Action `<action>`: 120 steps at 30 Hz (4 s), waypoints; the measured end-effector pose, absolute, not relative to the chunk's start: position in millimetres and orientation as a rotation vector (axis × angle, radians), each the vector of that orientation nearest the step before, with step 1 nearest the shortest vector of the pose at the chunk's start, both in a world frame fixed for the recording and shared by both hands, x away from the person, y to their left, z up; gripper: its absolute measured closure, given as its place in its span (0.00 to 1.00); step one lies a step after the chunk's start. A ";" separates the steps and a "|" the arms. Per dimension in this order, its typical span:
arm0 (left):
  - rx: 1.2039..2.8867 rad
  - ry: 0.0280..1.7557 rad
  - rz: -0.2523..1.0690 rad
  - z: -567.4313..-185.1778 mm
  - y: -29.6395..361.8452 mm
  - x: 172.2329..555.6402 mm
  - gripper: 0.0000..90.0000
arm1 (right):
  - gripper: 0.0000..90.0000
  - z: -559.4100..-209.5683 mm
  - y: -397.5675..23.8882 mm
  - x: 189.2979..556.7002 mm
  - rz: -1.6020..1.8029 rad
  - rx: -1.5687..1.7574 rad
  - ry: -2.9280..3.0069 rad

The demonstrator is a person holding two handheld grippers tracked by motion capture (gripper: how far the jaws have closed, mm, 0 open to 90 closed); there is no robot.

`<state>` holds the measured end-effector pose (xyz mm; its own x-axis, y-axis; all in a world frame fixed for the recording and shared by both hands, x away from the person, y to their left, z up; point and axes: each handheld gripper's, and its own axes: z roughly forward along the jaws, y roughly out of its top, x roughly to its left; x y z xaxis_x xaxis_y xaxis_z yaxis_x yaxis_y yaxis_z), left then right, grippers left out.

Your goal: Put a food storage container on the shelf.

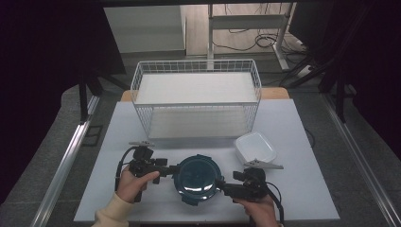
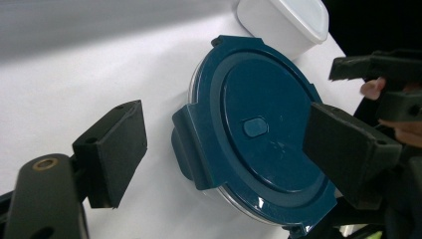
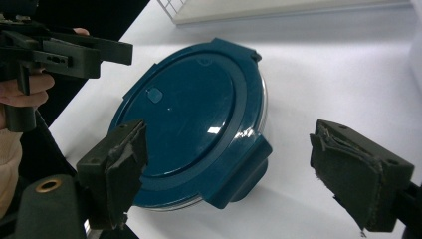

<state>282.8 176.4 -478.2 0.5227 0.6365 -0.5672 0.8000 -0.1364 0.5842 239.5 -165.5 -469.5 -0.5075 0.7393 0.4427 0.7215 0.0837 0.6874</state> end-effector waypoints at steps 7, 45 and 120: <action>1.848 1.189 -0.317 -493.8 168.2 288.1 0.19 | 0.16 -484.5 -153.2 236.9 1.452 1.637 2.309; 1.754 1.311 -0.542 -515.7 161.4 287.8 0.34 | 0.38 -513.8 -147.8 241.3 1.606 2.062 2.128; 1.659 1.214 -0.281 -396.7 169.6 306.0 0.41 | 0.43 -381.0 -143.4 307.8 1.624 1.577 2.290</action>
<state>306.0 169.6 -396.7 0.4654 0.5747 -0.6731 0.8123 0.0247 0.5827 307.8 -143.4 -381.0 -0.5182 0.6558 0.5491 0.7350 0.0132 0.6779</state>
